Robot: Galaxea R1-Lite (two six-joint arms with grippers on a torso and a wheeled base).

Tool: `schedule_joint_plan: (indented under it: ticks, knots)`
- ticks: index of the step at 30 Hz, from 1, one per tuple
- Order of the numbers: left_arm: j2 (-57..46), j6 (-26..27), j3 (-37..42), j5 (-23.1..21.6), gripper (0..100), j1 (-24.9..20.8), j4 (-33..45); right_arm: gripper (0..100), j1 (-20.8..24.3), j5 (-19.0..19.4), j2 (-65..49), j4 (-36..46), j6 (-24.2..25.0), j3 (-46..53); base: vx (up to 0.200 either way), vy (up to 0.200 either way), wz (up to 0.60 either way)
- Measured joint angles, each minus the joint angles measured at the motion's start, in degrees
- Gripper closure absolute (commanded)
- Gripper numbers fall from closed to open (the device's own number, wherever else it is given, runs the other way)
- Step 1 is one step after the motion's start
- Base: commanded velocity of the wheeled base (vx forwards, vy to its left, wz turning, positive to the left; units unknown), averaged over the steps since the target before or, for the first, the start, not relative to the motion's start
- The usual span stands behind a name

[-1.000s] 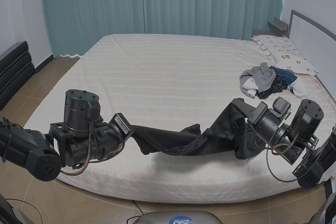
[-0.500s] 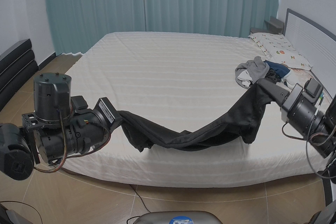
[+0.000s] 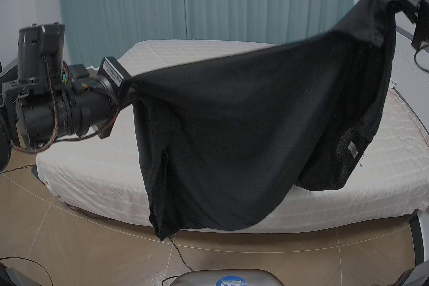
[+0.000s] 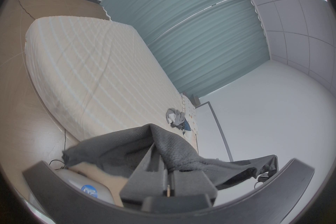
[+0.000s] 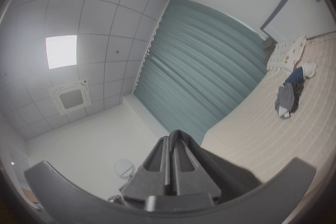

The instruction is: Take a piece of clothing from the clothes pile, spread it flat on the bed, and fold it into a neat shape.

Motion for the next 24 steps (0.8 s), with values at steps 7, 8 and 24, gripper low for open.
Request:
schedule_joint_plan:
  ticks: [7,8,24]
  knots:
    - [5.13,-0.16,-11.28,-0.11,100,3.44,5.64,100,-8.07,1.5,9.56,5.72,0.99,-15.21,0.086,0.0,0.0]
    - [5.99,-0.18,-12.51,-0.2,100,3.85,6.05,100,-8.79,1.56,11.22,5.72,1.04,-16.51,0.2,0.0,0.0]
    - [25.99,-0.52,-28.39,-2.23,100,7.69,8.22,100,-13.18,1.67,34.72,-4.18,-1.91,-30.88,0.2,0.0,0.0]
